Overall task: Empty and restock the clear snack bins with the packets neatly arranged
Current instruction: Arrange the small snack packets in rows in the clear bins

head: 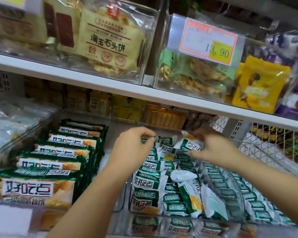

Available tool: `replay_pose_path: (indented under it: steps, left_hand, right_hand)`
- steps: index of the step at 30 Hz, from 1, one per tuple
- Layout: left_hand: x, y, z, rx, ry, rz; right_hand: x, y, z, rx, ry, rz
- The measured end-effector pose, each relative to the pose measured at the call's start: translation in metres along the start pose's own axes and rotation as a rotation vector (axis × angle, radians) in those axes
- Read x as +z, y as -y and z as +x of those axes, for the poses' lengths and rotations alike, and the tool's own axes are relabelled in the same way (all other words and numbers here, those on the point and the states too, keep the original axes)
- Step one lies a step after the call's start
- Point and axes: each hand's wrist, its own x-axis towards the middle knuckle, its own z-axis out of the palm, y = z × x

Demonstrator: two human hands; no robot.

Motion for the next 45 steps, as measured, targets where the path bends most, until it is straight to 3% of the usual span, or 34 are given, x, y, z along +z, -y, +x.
replay_pose_path:
  steps: [4,7,9,11,16,20,28,33,41,45]
  left_hand:
    - [0.010,-0.019,-0.006,0.008,0.107,-0.053]
    - [0.018,-0.022,-0.010,-0.016,0.084,-0.186]
    - [0.019,-0.017,-0.010,-0.027,0.047,-0.273]
    - [0.017,-0.013,-0.008,-0.047,0.026,-0.325]
    - [0.010,-0.010,-0.005,-0.099,0.025,-0.328]
    - [0.010,-0.015,-0.008,-0.092,0.034,-0.296]
    - [0.008,-0.009,-0.004,-0.121,-0.053,-0.356]
    - [0.012,-0.014,-0.005,-0.110,-0.038,-0.329]
    - [0.012,-0.016,-0.007,-0.125,-0.073,-0.279]
    - [0.008,-0.016,-0.005,-0.147,-0.047,-0.275]
  right_hand:
    - [0.009,0.036,-0.014,-0.005,-0.060,0.514]
    - [0.010,0.053,-0.023,-0.069,-0.104,0.697]
    - [0.006,0.052,-0.026,-0.100,-0.042,0.758]
    - [0.002,0.041,-0.025,-0.113,0.088,0.732]
    - [0.018,0.015,-0.025,-0.135,0.409,0.204]
    - [0.025,0.015,-0.023,-0.122,0.441,0.249]
    - [0.020,-0.005,-0.039,-0.083,0.265,0.507]
    - [0.018,-0.006,-0.054,-0.049,0.199,0.608]
    - [-0.003,-0.002,-0.058,0.100,-0.028,1.009]
    - [-0.015,0.001,-0.057,0.089,-0.079,1.069]
